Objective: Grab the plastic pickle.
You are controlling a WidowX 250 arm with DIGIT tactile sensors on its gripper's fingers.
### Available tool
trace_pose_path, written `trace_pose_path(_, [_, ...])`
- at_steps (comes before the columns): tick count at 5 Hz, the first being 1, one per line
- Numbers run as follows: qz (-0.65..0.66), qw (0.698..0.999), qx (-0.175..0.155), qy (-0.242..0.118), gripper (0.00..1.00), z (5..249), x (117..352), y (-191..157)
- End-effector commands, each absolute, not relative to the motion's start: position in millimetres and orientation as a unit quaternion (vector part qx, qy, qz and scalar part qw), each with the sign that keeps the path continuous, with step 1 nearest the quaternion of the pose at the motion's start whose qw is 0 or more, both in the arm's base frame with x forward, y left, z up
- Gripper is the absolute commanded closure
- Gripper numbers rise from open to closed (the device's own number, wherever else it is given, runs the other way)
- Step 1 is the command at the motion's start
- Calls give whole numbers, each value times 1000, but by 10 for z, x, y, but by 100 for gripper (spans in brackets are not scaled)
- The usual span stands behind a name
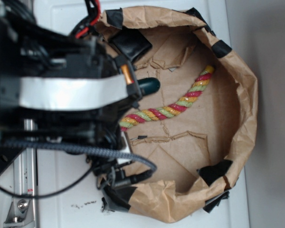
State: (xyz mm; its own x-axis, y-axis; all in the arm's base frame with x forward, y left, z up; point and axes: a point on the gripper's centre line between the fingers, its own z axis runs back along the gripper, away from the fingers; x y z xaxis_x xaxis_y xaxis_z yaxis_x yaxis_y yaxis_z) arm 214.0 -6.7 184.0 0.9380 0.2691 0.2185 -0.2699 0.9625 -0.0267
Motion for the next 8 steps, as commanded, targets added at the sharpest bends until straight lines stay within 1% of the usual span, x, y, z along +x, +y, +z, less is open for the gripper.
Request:
trace_pose_path(1, [215, 968, 1, -128, 0, 1440, 2431, 191])
trace_pose_path(2, [271, 956, -16, -111, 0, 998, 2536, 325])
trace_pose_path(3, [318, 943, 19, -93, 0, 632, 2586, 490])
trace_pose_path(4, [343, 939, -32, -8, 0, 547, 2644, 524])
trace_pose_path(5, [387, 921, -18, 40, 0, 565, 2681, 514])
trace_pose_path(6, [373, 927, -5, 22, 0, 586, 2667, 500])
trace_pose_path(7, [358, 934, -16, 11, 0, 604, 2631, 502])
trace_pose_path(8, [310, 950, -33, 7, 0, 611, 2593, 527])
